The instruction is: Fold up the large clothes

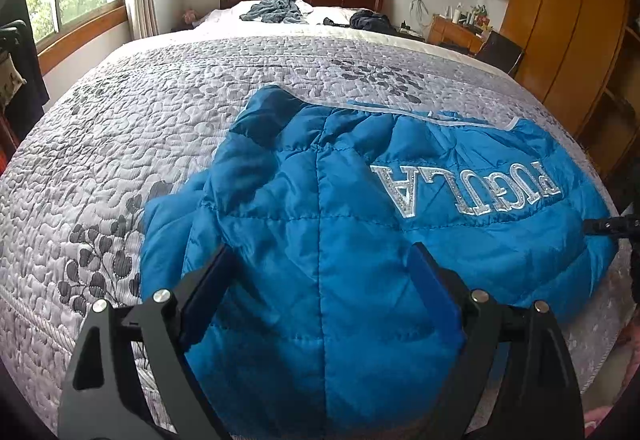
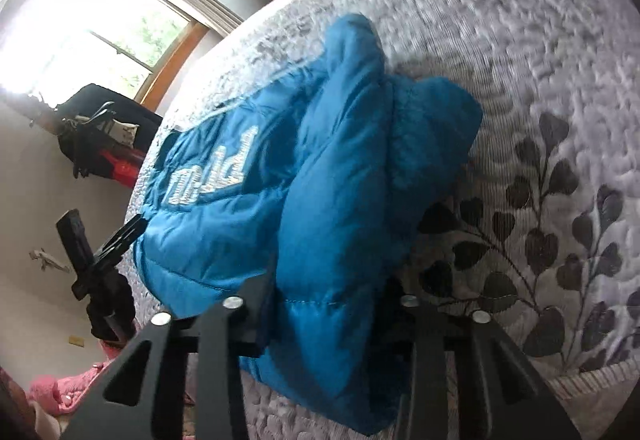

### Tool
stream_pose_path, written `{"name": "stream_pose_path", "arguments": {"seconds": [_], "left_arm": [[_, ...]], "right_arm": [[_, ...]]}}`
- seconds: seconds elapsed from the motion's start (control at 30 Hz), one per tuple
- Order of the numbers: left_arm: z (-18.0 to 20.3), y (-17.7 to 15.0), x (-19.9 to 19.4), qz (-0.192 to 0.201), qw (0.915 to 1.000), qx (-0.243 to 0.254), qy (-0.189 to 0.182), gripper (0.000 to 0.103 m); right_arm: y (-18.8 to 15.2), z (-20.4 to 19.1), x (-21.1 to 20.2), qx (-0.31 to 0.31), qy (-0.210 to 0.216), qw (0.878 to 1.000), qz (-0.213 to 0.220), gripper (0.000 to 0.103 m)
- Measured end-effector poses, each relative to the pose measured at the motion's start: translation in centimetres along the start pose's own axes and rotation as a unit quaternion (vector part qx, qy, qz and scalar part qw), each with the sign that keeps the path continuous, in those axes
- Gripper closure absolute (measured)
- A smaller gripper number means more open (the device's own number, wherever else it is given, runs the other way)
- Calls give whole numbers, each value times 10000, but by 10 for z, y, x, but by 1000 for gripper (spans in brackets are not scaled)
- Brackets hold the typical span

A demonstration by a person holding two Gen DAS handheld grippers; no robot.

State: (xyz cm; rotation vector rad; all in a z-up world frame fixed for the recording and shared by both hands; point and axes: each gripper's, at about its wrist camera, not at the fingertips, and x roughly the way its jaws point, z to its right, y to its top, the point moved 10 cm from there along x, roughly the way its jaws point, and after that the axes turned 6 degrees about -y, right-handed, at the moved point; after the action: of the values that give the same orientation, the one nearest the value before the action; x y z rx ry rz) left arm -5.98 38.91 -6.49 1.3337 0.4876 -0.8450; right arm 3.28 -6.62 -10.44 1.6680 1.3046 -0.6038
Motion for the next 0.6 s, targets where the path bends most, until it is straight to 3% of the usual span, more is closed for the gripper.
{"name": "stream_pose_path", "arguments": {"seconds": [0.13, 0.6], "left_arm": [[-1, 1, 1, 0, 10000, 9, -13, 15], [-3, -2, 13, 65, 9998, 143, -104, 13]], "right_arm": [[-2, -2, 1, -96, -136, 9999, 23, 69], [-10, 28, 11, 488, 357, 9981, 73, 69]]}}
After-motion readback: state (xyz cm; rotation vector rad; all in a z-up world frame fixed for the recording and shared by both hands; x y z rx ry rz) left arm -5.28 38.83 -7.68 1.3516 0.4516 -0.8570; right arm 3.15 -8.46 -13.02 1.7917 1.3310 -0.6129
